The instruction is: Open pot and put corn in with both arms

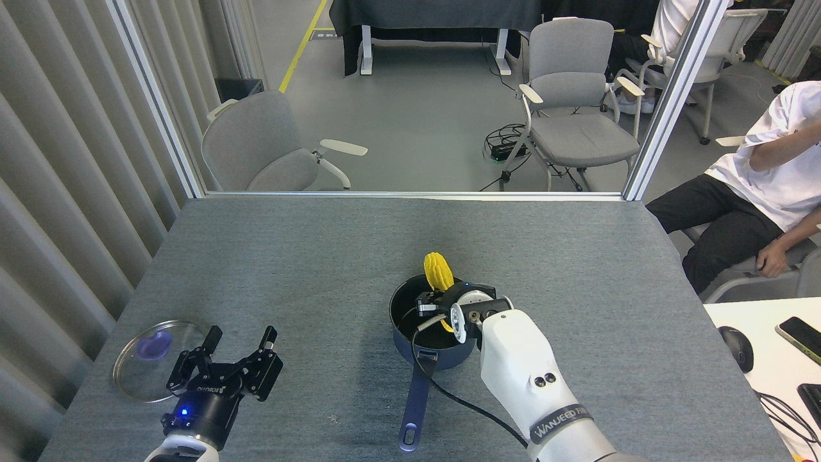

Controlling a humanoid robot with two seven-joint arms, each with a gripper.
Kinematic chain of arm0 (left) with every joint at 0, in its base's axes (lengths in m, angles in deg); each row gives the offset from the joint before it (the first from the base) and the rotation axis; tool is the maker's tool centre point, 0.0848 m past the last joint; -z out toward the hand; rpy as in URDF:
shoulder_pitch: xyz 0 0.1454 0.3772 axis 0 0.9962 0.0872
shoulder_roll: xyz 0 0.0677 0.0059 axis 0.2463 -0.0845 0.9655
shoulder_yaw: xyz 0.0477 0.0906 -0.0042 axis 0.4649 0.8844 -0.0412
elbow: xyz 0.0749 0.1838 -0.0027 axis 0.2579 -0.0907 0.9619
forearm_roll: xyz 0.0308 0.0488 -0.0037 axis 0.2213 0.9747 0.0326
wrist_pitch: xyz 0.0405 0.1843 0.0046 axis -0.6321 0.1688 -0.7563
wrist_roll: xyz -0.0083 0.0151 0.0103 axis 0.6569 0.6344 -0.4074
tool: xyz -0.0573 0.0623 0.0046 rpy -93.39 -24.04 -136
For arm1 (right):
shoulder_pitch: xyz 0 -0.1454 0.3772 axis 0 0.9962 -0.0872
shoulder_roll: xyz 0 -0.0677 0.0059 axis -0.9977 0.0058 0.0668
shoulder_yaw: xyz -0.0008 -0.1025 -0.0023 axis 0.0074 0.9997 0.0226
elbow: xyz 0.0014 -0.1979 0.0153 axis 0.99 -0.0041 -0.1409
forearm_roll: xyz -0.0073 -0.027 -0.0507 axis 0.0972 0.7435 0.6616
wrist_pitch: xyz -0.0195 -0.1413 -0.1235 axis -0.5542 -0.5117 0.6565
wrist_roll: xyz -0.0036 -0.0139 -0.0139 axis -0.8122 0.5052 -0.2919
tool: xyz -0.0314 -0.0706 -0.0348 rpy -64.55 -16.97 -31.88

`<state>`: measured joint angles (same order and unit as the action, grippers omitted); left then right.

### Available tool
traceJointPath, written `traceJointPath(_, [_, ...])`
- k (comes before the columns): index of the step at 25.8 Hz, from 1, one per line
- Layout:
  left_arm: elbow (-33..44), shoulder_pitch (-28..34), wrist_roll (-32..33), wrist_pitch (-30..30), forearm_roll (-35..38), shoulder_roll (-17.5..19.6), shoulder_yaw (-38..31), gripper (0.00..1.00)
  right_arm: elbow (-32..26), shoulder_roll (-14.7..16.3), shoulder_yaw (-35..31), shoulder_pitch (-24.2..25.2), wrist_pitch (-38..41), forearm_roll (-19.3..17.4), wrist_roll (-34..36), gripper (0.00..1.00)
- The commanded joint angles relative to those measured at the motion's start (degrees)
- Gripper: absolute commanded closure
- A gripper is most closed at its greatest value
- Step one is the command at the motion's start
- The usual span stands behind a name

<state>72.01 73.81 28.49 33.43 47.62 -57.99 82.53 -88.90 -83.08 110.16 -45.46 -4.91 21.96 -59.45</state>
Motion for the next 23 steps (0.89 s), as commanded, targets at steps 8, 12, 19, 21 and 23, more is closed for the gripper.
traceJointPath(8, [0.0, 0.1, 0.0, 0.0, 0.0, 0.0, 0.2, 0.01, 0.6, -0.1, 0.4, 0.7, 0.0, 0.0, 0.0, 1.00])
traceJointPath(12, [0.0, 0.3, 0.0, -0.1, 0.0, 0.0, 0.1, 0.01, 1.5, -0.5, 0.3, 0.7, -0.1, -0.3, 0.1, 0.88])
traceJointPath(19, [0.1, 0.4, -0.1, -0.1, 0.0, 0.0, 0.1, 0.01, 1.5, -0.5, 0.3, 0.6, -0.3, -0.3, 0.3, 0.37])
traceJointPath(21, [0.1, 0.4, -0.1, -0.1, 0.0, 0.0, 0.1, 0.01, 1.5, -0.5, 0.3, 0.7, -0.3, -0.3, 0.4, 0.14])
traceJointPath(23, [0.1, 0.5, -0.2, -0.1, 0.0, 0.0, 0.1, 0.01, 1.5, -0.6, 0.2, 0.7, -1.1, -0.6, 0.4, 0.01])
